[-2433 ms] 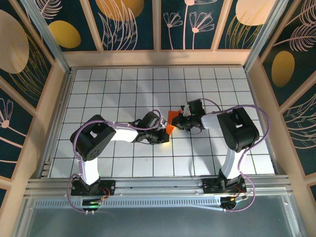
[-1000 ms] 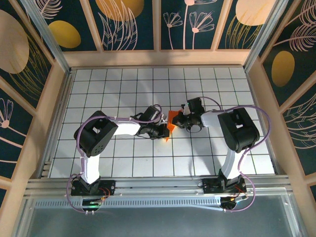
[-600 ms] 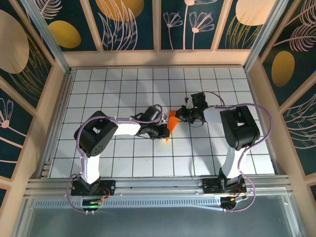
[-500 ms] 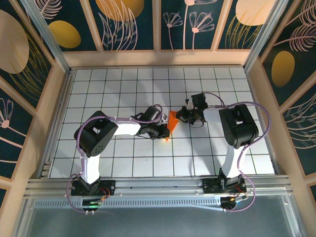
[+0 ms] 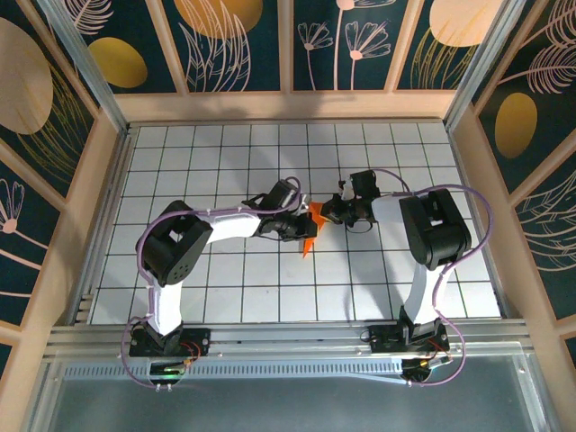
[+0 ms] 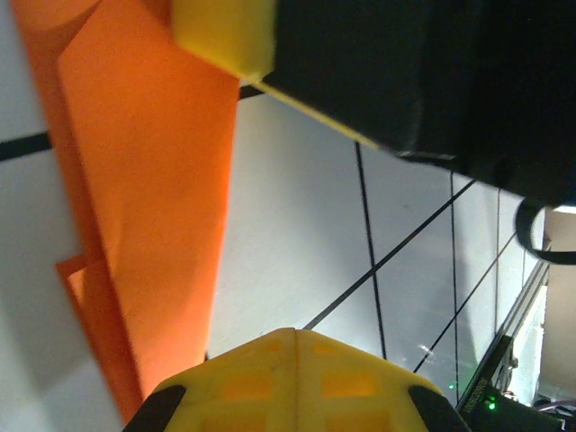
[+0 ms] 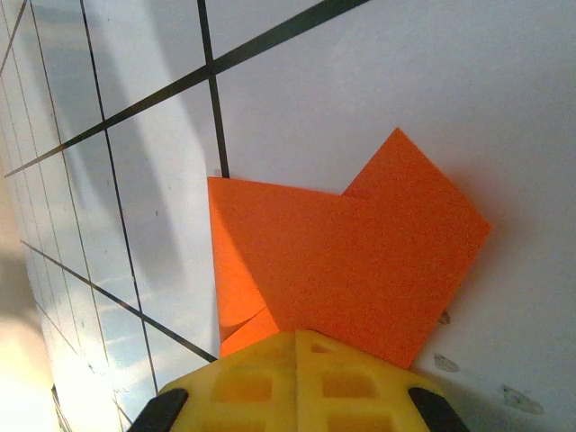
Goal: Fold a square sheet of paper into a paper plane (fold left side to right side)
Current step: Fold the wing for the fifth time at the center of the table.
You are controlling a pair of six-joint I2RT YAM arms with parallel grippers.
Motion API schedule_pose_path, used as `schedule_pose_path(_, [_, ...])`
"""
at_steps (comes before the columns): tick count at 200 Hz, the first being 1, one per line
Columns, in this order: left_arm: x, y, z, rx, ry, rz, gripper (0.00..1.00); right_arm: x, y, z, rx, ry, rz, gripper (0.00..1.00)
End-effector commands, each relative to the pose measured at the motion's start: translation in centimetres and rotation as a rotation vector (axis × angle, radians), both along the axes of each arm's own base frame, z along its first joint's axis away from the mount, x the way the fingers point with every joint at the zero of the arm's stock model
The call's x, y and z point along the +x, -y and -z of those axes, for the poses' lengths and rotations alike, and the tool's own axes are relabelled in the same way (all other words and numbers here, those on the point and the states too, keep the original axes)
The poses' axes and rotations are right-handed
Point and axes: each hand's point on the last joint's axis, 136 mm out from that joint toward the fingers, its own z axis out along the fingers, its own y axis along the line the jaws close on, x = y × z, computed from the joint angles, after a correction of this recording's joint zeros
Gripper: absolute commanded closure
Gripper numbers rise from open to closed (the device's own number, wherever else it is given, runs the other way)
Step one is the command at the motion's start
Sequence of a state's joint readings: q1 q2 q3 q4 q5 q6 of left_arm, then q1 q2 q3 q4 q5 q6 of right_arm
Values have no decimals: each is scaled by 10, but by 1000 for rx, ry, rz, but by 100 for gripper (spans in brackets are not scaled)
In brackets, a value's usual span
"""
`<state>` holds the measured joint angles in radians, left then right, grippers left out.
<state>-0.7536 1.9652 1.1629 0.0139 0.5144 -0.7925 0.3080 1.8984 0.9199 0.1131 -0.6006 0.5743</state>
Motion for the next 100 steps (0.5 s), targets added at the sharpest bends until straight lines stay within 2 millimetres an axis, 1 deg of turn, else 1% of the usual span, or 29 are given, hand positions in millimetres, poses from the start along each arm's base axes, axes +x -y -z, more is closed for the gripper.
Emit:
schedule_pose_path(1, [-2, 2, 18, 33, -31, 27, 100, -18, 12, 28, -62, -79, 5, 100])
schedule_pose_path(55, [9, 14, 28, 35, -26, 38, 100, -20, 10, 30, -63, -85, 3, 100])
schedule_pose_path(100, [19, 10, 38, 90, -9, 16, 100, -22, 10, 32, -70, -90, 2, 100])
